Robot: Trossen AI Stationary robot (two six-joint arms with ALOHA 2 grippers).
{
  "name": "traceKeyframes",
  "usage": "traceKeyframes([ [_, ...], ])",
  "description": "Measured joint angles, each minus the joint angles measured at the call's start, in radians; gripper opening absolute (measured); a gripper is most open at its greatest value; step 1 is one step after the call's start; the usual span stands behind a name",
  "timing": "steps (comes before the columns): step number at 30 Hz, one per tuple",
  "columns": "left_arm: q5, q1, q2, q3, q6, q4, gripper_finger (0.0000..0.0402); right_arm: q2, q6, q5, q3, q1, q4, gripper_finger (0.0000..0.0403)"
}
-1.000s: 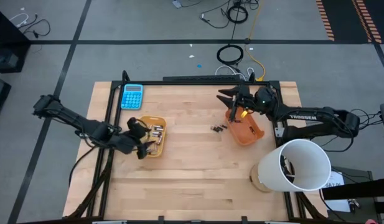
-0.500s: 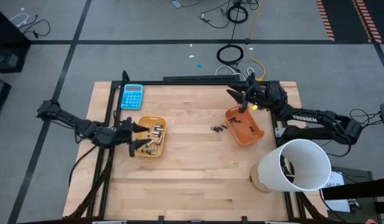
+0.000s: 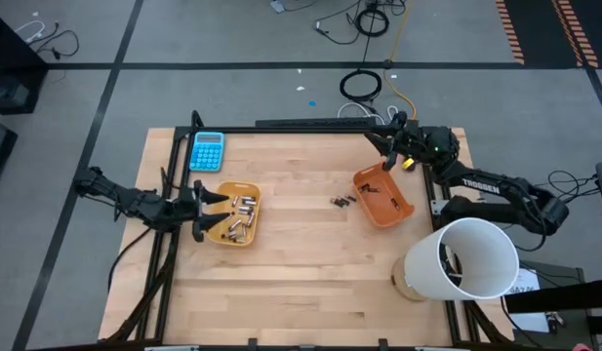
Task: Sort batteries
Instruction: Put the black battery into the orange bin
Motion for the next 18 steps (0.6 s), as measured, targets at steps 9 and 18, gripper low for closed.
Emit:
traceKeyframes([
  [9, -0.020, 0.025, -0.061, -0.044, 0.047, 0.036, 0.0281, 0.000, 0.000, -0.108, -0.017, -0.097, 0.114, 0.0125],
  [18, 0.061, 0.113, -0.061, -0.086, 0.142, 0.189, 0.0281, 0.052, 0.015, -0.288, -0.107, -0.096, 0.431, 0.0125],
])
